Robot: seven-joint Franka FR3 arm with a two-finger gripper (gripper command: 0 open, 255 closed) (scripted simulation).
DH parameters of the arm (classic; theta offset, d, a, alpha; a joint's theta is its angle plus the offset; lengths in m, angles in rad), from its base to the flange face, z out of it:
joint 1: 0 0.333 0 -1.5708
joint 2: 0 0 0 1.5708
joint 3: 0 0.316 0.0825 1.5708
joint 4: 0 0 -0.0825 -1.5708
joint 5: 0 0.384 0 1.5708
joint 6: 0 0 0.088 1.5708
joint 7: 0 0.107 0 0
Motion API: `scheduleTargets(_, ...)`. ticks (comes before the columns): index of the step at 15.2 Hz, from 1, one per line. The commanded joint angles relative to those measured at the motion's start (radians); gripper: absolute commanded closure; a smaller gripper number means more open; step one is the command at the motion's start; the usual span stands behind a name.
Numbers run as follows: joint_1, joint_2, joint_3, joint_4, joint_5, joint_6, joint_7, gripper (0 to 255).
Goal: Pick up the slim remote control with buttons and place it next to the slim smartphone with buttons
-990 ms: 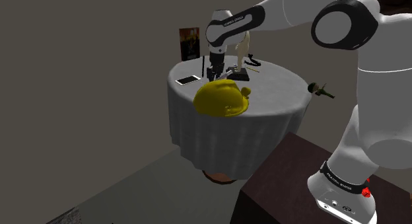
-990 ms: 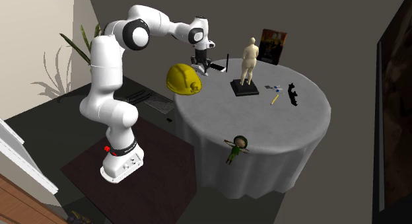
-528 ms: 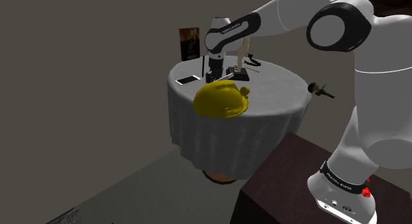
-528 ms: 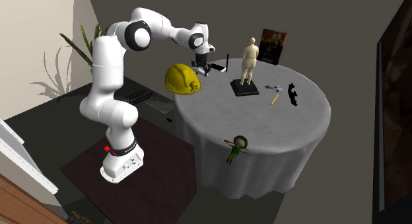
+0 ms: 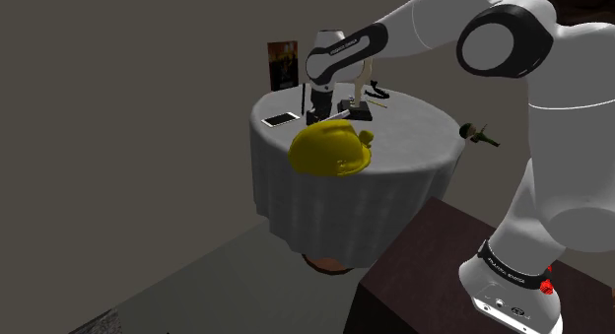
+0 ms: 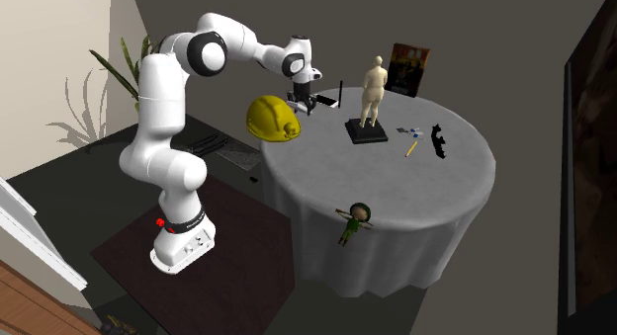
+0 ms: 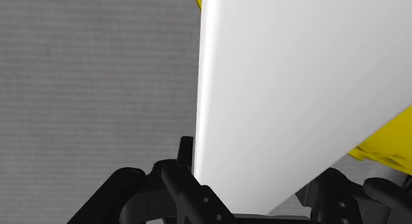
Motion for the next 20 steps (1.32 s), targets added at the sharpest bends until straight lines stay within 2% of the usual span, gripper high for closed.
scheduleTargets(1,-0.003,0.018,0.004,-0.003,0.002,-0.028,-0.001,255)
scheduleTargets(2,-0.003,0.018,0.004,-0.003,0.002,-0.028,-0.001,255)
scheduleTargets(3,0.005,0.008,0.004,-0.027,-0.001,-0.014,0.004,0)
scheduleTargets(7,0.020,-0.003,0.006,-0.029,-0.007,-0.021,0.024,0)
scheduleTargets(8,-0.003,0.018,0.004,-0.003,0.002,-0.028,-0.001,0)
scheduleTargets(12,0.001,-0.031,-0.009,0.056,-0.022,-0.133,0.014,0)
scheduleTargets(20,0.001,-0.031,-0.009,0.056,-0.022,-0.133,0.014,0)
